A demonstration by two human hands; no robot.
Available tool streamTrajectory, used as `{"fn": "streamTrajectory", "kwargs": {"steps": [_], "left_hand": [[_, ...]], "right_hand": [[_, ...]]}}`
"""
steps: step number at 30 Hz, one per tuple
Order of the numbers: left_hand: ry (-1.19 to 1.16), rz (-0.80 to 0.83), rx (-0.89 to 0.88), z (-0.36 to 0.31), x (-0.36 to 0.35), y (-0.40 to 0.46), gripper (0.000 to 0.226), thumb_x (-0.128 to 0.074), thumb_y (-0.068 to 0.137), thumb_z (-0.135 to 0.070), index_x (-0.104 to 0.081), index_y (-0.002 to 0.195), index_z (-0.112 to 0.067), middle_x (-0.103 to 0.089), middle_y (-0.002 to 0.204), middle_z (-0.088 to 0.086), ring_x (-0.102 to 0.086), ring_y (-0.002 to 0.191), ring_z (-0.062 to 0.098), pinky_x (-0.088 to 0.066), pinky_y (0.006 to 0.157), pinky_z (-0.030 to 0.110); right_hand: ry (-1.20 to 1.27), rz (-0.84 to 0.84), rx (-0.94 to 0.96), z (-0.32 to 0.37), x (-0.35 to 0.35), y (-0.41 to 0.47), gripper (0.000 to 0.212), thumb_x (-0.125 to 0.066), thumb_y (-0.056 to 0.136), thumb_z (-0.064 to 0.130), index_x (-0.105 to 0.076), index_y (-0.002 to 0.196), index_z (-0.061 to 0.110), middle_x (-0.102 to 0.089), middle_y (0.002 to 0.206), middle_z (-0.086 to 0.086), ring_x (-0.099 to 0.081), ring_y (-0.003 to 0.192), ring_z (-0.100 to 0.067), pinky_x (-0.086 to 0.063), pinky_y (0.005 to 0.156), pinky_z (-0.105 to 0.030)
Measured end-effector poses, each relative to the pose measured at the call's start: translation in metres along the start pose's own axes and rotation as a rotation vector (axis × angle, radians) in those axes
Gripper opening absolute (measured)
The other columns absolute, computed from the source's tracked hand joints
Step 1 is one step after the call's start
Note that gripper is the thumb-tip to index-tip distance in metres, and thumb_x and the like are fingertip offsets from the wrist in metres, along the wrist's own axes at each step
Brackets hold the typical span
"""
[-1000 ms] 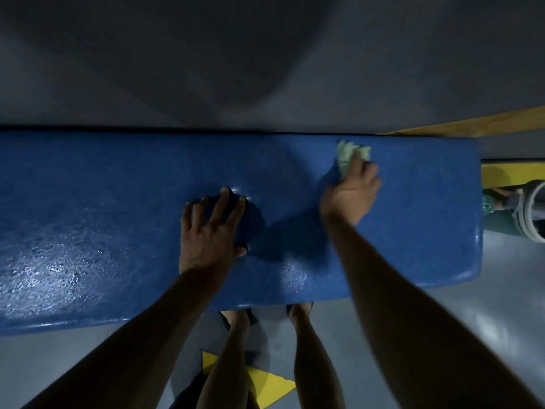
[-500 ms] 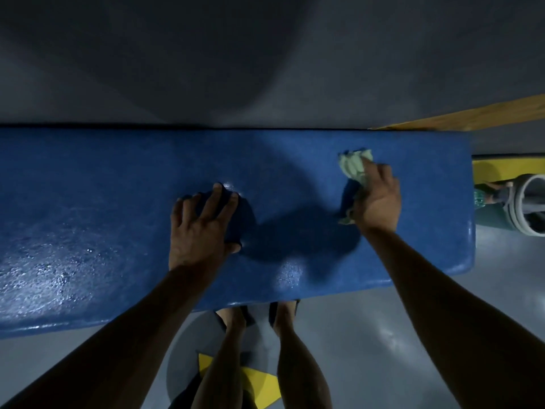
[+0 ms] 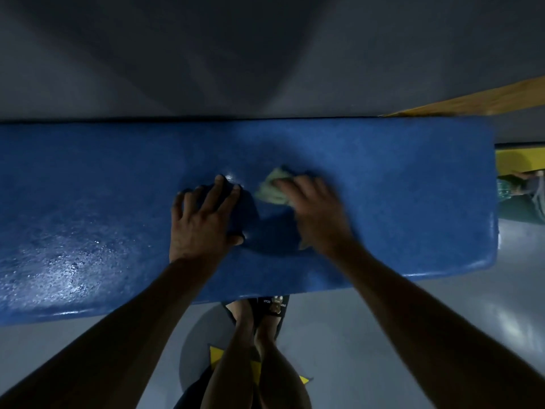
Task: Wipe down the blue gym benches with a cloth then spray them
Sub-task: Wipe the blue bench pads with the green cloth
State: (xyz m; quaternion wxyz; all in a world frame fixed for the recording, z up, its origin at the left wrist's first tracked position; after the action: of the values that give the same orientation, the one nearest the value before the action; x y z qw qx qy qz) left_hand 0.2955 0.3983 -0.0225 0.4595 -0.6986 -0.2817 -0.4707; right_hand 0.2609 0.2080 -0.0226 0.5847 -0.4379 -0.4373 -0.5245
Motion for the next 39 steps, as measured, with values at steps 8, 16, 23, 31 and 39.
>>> {"fn": "streamTrajectory", "kwargs": {"steps": [8,16,23,31,39], "left_hand": [[0.020,0.002,0.014,-0.001,-0.005,0.000,0.104,-0.079,0.064,-0.056,-0.026,0.151,-0.035,-0.022,0.161,-0.001,-0.028,0.137,0.037,-0.023,0.112,0.055],[0.053,-0.013,0.030,-0.005,-0.003,-0.002,0.103,-0.080,0.064,-0.056,-0.028,0.151,-0.036,-0.025,0.160,-0.002,-0.031,0.136,0.038,-0.026,0.110,0.056],[0.043,0.003,0.050,-0.006,-0.004,-0.003,0.099,-0.078,0.067,-0.055,-0.026,0.150,-0.038,-0.019,0.162,-0.005,-0.026,0.139,0.036,-0.019,0.113,0.058],[0.047,-0.004,0.044,-0.006,-0.005,-0.004,0.100,-0.076,0.069,-0.057,-0.022,0.151,-0.039,-0.017,0.163,-0.004,-0.025,0.140,0.036,-0.018,0.114,0.057],[0.068,-0.010,0.055,-0.007,-0.004,-0.005,0.099,-0.076,0.070,-0.056,-0.021,0.151,-0.039,-0.016,0.162,-0.005,-0.024,0.140,0.036,-0.019,0.113,0.058]], "right_hand": [[0.042,-0.179,-0.768,-0.125,0.031,-0.057,0.064,-0.052,0.071,0.000,-0.049,0.134,0.011,-0.049,0.118,-0.016,-0.048,0.101,-0.038,-0.048,0.078,-0.048],[0.149,0.000,-0.180,0.045,-0.011,-0.026,0.063,-0.050,0.077,0.009,-0.050,0.140,0.018,-0.056,0.124,-0.006,-0.054,0.097,-0.029,-0.047,0.076,-0.040],[0.060,0.061,-0.262,-0.112,0.028,-0.051,0.074,-0.055,0.069,0.005,-0.048,0.140,0.023,-0.051,0.123,-0.010,-0.050,0.105,-0.035,-0.051,0.081,-0.046],[0.295,-0.245,-0.660,-0.047,0.001,-0.066,0.072,-0.048,0.071,-0.003,-0.048,0.141,0.013,-0.052,0.123,-0.014,-0.052,0.105,-0.037,-0.046,0.093,-0.043],[0.173,0.117,0.029,0.013,-0.008,-0.071,0.065,-0.058,0.079,0.009,-0.047,0.141,0.026,-0.054,0.125,-0.003,-0.058,0.100,-0.032,-0.054,0.079,-0.042]]}}
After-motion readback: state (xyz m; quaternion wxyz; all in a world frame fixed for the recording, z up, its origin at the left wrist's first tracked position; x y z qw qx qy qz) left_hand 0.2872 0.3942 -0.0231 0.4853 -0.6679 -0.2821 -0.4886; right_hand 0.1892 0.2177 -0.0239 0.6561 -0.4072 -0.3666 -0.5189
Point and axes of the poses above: each hand's wrist, its own y-axis towards the middle knuckle, its own x-axis out of the back of the hand, z = x × y, the point moved 7 cm from there along y, towards the middle knuckle
